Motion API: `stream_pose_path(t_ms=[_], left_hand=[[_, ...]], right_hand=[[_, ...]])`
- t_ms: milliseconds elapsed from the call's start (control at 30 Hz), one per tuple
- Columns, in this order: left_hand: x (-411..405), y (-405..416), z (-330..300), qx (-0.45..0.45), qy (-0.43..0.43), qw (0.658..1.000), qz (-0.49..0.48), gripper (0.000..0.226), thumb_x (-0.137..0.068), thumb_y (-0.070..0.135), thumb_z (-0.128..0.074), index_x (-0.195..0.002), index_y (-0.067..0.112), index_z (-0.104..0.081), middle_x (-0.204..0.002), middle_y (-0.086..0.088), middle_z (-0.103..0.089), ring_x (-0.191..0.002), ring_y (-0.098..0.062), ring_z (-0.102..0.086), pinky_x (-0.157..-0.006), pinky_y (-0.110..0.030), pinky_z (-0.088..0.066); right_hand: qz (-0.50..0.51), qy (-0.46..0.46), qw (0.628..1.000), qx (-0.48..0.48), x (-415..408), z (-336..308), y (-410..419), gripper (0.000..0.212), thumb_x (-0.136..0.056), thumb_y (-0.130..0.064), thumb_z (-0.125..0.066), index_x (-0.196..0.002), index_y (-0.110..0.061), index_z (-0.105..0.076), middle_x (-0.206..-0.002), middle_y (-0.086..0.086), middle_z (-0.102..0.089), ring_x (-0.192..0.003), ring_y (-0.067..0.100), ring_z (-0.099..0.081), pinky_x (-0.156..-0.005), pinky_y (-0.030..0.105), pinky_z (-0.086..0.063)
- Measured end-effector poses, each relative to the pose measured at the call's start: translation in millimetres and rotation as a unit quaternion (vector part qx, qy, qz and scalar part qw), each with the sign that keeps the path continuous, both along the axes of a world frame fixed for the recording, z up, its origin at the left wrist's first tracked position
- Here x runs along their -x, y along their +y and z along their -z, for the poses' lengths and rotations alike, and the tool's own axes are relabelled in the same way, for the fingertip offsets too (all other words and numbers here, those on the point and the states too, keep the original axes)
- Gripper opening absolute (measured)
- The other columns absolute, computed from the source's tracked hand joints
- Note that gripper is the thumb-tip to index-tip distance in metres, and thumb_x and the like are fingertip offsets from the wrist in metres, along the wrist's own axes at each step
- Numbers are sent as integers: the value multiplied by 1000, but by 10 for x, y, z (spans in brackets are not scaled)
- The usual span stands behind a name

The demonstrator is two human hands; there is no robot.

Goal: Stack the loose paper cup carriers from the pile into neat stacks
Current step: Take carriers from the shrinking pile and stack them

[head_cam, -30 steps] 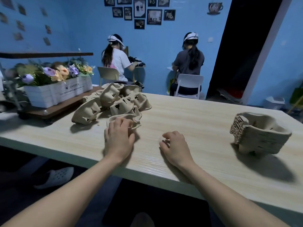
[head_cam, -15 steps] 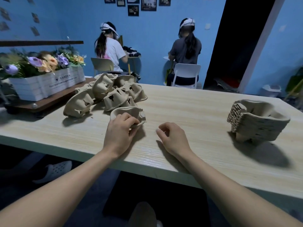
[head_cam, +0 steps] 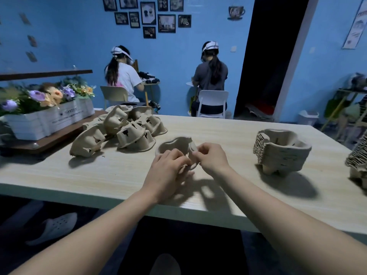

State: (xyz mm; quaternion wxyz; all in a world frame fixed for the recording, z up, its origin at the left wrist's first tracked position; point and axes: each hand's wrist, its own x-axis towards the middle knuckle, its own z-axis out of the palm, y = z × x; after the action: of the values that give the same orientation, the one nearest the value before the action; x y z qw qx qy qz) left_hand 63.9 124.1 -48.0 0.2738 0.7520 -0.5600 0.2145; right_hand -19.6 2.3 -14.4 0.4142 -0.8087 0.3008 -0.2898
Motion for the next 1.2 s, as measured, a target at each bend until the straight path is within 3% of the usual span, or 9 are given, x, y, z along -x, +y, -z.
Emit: stream_pose_path(t_ms=[67,167,267,400,567,733,900,1000,1200], left_hand=[[54,-22,-147,17,27,999,7,33,-86,50,-42,-93,28,-66,-95,6,-57,-91,-16,-51,-79,-30,-34],[113,-120,-436,58,44,997,3,17,-86,29,-57,-97,19,-66,-99,-1,-58,-91,-25,-55,-81,-39,-43],[173,-259,-660,-7,4,1000,1,29,-82,19,-65,-110,18,-63,-116,-3,-54,-106,-26,-50,-90,-36,-38],[256,-366,-818,-39,-37,998,40,16,-87,28,-63,-99,20,-70,-106,-2,-60,-98,-25,-53,-75,-28,-32],[405,-529,-860,-13,90,994,56,11,-84,26,-67,-87,17,-71,-89,-1,-60,-84,-23,-57,-72,-36,-46],[474,-773,-835,85,242,966,40,15,-79,17,-72,-70,19,-60,-70,3,-58,-71,-17,-55,-69,-33,-45],[754,-1062,-953,185,402,893,85,24,-82,12,-70,-63,19,-56,-60,4,-55,-55,-6,-47,-57,-18,-40],[921,-1250,-1025,204,449,865,96,24,-84,14,-69,-64,16,-55,-61,4,-55,-55,-4,-46,-50,-8,-37],[1060,-1575,-1030,170,471,859,105,22,-91,20,-59,-70,16,-65,-72,-2,-66,-71,-16,-57,-75,-31,-48]], right_hand=[[-2,3,999,45,123,-103,-58,7,-81,-8,-64,-76,-13,-66,-77,9,-67,-78,24,-61,-75,31,-48],[-26,33,992,121,296,-248,-131,6,-82,-7,-64,-82,-9,-70,-76,4,-62,-73,17,-55,-60,21,-42],[-65,58,977,196,448,-410,-161,8,-82,-5,-63,-85,-8,-70,-76,1,-58,-71,15,-50,-53,15,-34],[-72,58,963,254,629,-585,-240,9,-80,-4,-65,-87,-7,-71,-78,-1,-58,-74,14,-52,-57,15,-35],[-4,26,965,261,875,-655,-419,21,-80,-13,-70,-100,-8,-67,-94,5,-64,-84,14,-54,-77,23,-43],[95,-9,976,195,1125,-638,-646,32,-83,-22,-69,-109,-5,-61,-104,8,-62,-92,18,-55,-85,30,-45],[139,-12,982,129,1318,-652,-791,21,-90,-28,-59,-103,-12,-58,-94,0,-58,-92,19,-52,-73,24,-32],[161,-15,983,88,1406,-693,-920,15,-89,-21,-57,-102,-16,-54,-97,2,-59,-93,22,-54,-78,32,-42],[219,-103,970,25,1615,-764,-1173,18,-86,-15,-63,-97,-12,-49,-92,5,-59,-86,22,-56,-74,35,-49]])
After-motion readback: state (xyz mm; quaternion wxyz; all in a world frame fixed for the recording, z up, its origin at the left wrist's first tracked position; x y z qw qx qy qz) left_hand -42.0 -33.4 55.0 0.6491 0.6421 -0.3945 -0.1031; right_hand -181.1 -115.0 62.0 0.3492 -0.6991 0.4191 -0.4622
